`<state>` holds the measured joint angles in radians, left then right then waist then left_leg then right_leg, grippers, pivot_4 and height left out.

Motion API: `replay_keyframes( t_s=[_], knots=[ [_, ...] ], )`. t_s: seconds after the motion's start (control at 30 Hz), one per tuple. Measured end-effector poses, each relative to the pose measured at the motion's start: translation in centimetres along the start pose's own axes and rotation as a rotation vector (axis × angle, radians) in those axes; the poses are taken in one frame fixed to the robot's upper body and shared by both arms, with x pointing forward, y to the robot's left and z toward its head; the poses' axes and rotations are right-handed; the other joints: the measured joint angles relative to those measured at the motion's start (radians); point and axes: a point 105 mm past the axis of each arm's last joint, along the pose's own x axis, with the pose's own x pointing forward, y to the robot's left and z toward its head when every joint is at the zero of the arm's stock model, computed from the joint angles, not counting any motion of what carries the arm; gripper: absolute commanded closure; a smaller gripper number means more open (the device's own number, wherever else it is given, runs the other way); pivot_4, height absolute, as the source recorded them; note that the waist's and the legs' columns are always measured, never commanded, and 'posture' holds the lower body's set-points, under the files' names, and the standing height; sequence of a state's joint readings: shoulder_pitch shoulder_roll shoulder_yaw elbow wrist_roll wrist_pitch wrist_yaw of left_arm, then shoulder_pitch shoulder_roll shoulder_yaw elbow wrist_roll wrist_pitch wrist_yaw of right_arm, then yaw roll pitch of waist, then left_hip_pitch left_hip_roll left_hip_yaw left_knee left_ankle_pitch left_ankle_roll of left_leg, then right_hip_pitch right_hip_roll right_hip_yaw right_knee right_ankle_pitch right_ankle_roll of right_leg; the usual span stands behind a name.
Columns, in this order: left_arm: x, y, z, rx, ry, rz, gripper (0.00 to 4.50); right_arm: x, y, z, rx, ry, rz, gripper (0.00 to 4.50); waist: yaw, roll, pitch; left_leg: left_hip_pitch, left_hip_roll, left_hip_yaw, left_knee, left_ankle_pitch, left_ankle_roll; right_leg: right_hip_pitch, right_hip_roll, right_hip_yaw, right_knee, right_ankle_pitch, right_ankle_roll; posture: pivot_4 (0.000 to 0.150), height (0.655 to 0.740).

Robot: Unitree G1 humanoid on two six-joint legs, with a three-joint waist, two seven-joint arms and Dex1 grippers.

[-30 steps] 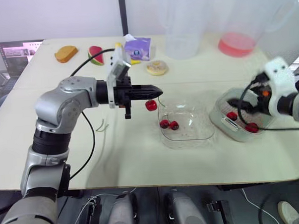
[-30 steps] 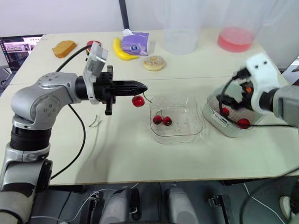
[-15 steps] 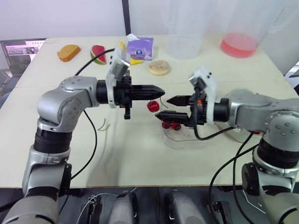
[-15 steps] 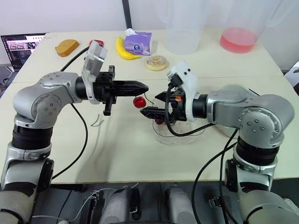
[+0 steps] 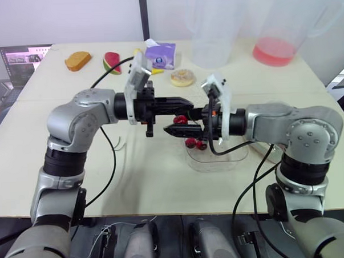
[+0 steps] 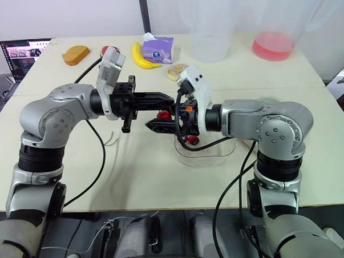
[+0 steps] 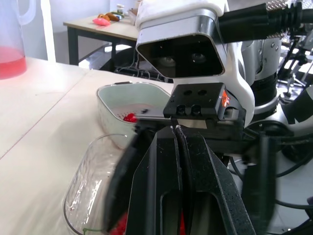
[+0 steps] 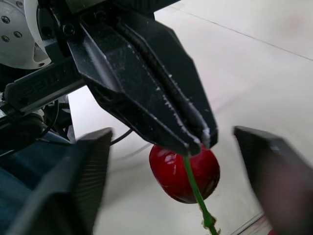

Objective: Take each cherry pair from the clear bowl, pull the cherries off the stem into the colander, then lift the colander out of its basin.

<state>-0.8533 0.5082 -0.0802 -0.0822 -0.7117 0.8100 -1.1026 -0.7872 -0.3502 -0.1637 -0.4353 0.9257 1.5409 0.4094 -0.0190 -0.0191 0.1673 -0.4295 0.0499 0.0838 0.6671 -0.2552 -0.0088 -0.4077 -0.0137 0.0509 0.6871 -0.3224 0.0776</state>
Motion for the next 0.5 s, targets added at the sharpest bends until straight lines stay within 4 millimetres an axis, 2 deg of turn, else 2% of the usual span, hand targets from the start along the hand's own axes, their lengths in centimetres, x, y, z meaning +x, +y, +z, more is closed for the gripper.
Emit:
replay_keyframes(
  t_s=[0.1,0.13,0.2,0.37,0.43,0.5],
  knots=[
    [0.0,0.0,-0.1,-0.005,0.002,0.004,4.5,0.1,-0.1,-0.1,0.001,0.004,-0.005,3.44,0.0,0.0,0.0,0.0,0.0,0.0,0.0,0.0,0.0,0.0,0.0,0.0,0.0,0.0,0.0,0.15,0.74],
    [0.0,0.0,-0.1,-0.006,0.003,0.005,4.5,0.1,-0.1,-0.1,0.0,0.007,-0.005,3.77,0.0,0.0,0.0,0.0,0.0,0.0,0.0,0.0,0.0,0.0,0.0,0.0,0.0,0.0,0.0,0.15,0.74],
    [0.0,0.1,-0.1,-0.007,0.003,0.006,4.5,0.2,-0.1,-0.2,-0.002,0.011,-0.005,3.91,0.0,0.0,0.0,0.0,0.0,0.0,0.0,0.0,0.0,0.0,0.0,0.0,0.0,0.0,0.0,0.15,0.74],
    [0.0,0.1,-0.1,-0.008,0.004,0.013,4.5,-0.1,-0.5,-0.6,-0.007,0.033,-0.029,3.92,0.0,0.0,0.0,0.0,0.0,0.0,0.0,0.0,0.0,0.0,0.0,0.0,0.0,0.0,0.0,0.15,0.74],
    [0.0,0.2,-0.2,-0.015,0.008,0.018,4.5,-0.4,-1.0,-1.7,-0.019,0.078,-0.064,3.92,0.002,0.0,0.0,0.0,0.0,0.0,0.0,0.0,0.0,0.0,0.0,0.0,-0.001,0.0,0.0,0.15,0.74],
    [-0.2,0.2,0.0,-0.01,-0.001,0.021,4.5,-0.5,-1.6,-3.6,0.003,0.151,-0.094,3.92,0.001,0.0,0.0,0.0,0.0,0.0,0.0,0.0,0.0,0.0,0.0,0.0,-0.001,0.0,0.0,0.15,0.74]
  ],
)
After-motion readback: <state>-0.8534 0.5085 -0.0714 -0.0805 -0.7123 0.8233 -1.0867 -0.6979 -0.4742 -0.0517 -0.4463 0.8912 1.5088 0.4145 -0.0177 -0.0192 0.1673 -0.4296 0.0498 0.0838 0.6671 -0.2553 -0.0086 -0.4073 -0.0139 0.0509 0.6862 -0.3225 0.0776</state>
